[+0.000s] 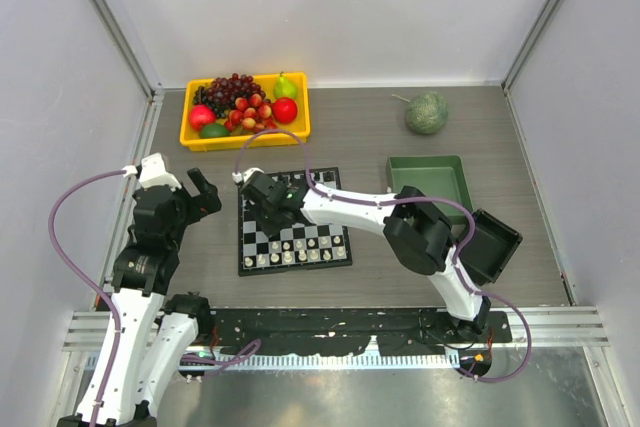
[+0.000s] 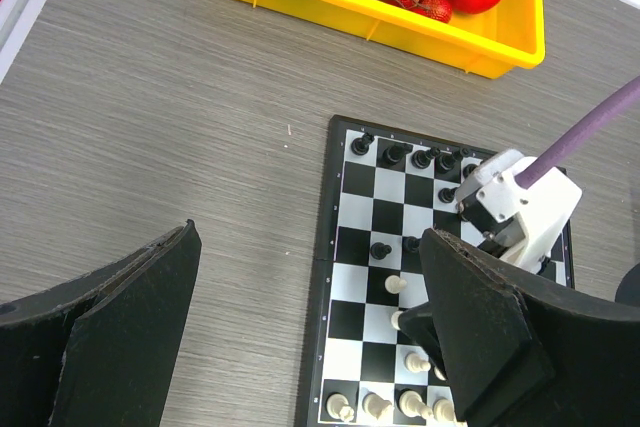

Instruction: Set up the chess pieces on the board

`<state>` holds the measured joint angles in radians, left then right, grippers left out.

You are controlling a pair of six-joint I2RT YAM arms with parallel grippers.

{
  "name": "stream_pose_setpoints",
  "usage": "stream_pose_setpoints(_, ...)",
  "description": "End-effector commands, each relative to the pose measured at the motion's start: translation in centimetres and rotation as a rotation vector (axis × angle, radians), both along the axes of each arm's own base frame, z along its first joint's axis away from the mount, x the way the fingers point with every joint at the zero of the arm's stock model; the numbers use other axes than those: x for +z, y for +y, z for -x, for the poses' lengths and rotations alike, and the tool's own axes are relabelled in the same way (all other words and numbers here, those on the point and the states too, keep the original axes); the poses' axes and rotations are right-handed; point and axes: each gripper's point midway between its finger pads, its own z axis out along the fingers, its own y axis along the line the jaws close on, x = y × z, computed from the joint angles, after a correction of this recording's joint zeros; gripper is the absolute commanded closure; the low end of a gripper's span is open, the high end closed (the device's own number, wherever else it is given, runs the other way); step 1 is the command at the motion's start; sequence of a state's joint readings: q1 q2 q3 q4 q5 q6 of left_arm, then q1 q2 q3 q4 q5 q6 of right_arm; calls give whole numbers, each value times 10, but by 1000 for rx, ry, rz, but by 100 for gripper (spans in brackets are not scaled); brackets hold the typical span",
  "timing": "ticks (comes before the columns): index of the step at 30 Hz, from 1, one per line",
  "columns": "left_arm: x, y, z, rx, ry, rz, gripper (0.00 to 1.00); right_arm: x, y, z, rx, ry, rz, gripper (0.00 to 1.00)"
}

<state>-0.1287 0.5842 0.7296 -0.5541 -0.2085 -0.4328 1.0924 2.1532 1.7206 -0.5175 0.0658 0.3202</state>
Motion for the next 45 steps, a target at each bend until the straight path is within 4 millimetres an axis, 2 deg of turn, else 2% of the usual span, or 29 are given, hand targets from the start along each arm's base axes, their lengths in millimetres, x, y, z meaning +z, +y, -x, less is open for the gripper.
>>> stream_pose_setpoints(1,8,3,-3,5,-36,-10,1,35,13,13,32,-38,-78,88)
stream_pose_setpoints(7,8,3,-3,7,-33,-10,1,25,19,28,42,-26,-71,87)
stream_pose_setpoints(15,9,3,-2,5,-38,-10,1,11,9,38,39,-3,-44,87)
stream_pose_setpoints(25,10,2,-2,4,-41,-7,1,6,10,52,62,21,-44,87)
stream_pose_setpoints(34,10,3,-2,7,-41,-8,1,10,9,50,52,10,-48,87)
stream_pose_setpoints(39,11,3,-1,9,-44,-8,1,20,13,49,59,2,-69,80)
stream_pose_setpoints(45,12,4,-1,12,-46,-9,1,42,21,41,51,-35,-111,68)
